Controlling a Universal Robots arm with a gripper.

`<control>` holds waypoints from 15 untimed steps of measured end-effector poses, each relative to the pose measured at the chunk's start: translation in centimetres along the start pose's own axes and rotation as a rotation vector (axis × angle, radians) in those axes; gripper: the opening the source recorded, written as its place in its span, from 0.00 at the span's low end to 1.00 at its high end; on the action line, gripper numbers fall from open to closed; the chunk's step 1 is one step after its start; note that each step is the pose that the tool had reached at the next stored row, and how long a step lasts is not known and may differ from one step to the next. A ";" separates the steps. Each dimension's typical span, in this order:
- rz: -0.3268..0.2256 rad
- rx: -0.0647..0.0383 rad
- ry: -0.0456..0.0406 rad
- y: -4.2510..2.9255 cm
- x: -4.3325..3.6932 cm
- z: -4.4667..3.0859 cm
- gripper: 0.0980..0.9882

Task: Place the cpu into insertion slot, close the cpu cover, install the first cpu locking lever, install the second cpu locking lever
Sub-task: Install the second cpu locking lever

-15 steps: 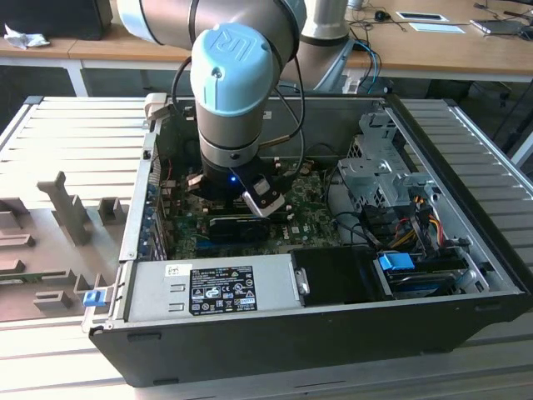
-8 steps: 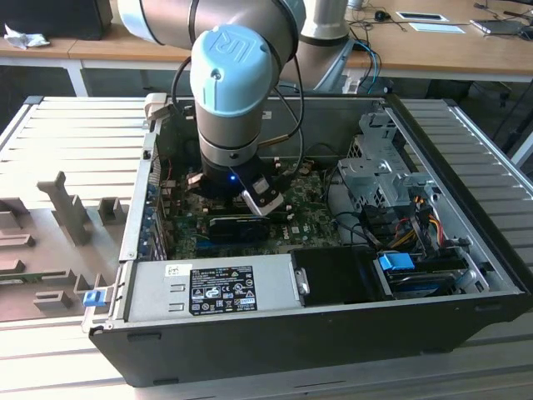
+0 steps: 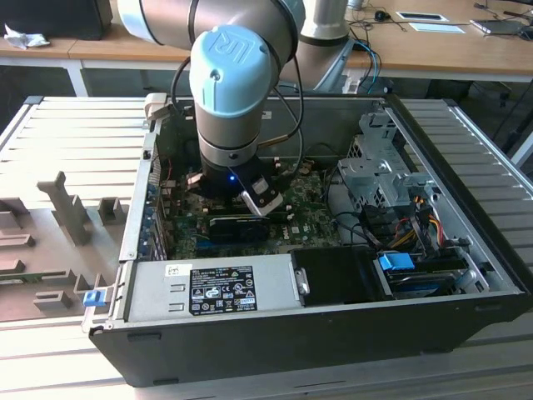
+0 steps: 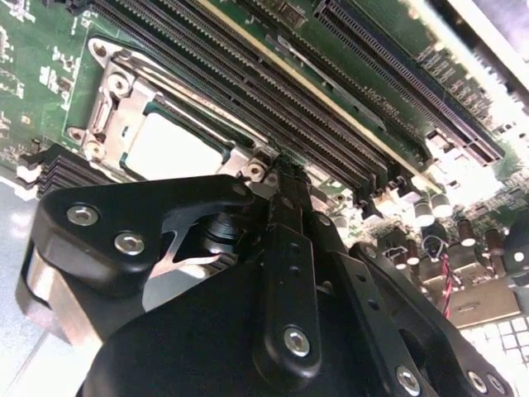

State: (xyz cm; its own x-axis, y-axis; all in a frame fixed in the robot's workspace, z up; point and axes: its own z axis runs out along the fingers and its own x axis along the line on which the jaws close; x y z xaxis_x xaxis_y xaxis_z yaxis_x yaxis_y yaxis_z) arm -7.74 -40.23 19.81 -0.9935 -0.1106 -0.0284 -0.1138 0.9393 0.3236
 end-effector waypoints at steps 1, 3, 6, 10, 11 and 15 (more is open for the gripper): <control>0.000 0.000 0.0001 0.07 0.00 -0.22 0.01; 0.000 0.000 0.0000 0.22 -0.02 -0.63 0.01; 0.000 0.000 0.0000 0.37 -0.03 -1.08 0.01; 0.000 0.000 0.0001 0.55 -0.05 -1.60 0.01; 0.000 0.000 0.0001 0.58 -0.05 -1.71 0.01; 0.000 0.000 0.0000 0.77 -0.07 -2.26 0.01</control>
State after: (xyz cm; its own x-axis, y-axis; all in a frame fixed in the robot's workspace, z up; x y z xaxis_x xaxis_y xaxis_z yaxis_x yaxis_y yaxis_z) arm -7.74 -40.23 22.19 -0.9935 -0.1106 -0.0284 -0.1138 0.9393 0.3236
